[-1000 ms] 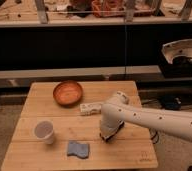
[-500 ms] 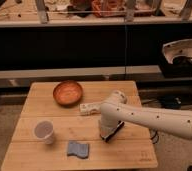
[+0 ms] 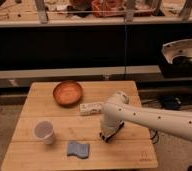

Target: Push the eraser across the table

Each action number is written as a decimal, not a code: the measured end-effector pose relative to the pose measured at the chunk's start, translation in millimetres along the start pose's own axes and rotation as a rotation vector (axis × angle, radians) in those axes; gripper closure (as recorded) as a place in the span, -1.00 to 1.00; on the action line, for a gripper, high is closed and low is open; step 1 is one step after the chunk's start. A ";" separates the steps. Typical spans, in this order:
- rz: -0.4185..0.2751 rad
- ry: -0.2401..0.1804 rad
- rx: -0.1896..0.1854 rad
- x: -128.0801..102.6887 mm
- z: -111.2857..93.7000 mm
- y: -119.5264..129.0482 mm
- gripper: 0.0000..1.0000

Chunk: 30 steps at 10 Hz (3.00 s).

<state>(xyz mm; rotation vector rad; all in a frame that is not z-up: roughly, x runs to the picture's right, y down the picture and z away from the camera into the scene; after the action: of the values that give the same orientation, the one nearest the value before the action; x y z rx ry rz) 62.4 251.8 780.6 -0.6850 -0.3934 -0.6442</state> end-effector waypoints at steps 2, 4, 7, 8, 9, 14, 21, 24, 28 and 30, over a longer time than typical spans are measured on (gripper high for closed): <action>-0.006 0.002 -0.004 1.1 1.8 -2.0 0.91; -0.030 0.013 -0.011 -2.4 3.1 -5.6 0.91; -0.056 0.019 -0.016 -13.1 5.9 -14.2 0.91; -0.058 0.017 -0.016 -11.8 6.6 -13.4 0.91; -0.057 0.014 -0.014 -8.7 7.3 -14.6 0.91; -0.060 0.020 -0.015 -2.2 7.2 -15.7 0.91; -0.066 0.023 -0.016 2.5 7.1 -19.7 0.91; -0.067 0.023 -0.016 3.0 6.8 -20.3 0.91; -0.075 0.028 -0.013 10.4 6.6 -27.5 0.91; -0.076 0.028 -0.015 10.3 6.5 -27.4 0.91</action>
<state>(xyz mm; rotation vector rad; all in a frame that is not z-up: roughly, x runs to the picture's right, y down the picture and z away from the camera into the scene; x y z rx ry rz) 51.0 235.7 803.2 -0.6766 -0.3901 -0.7285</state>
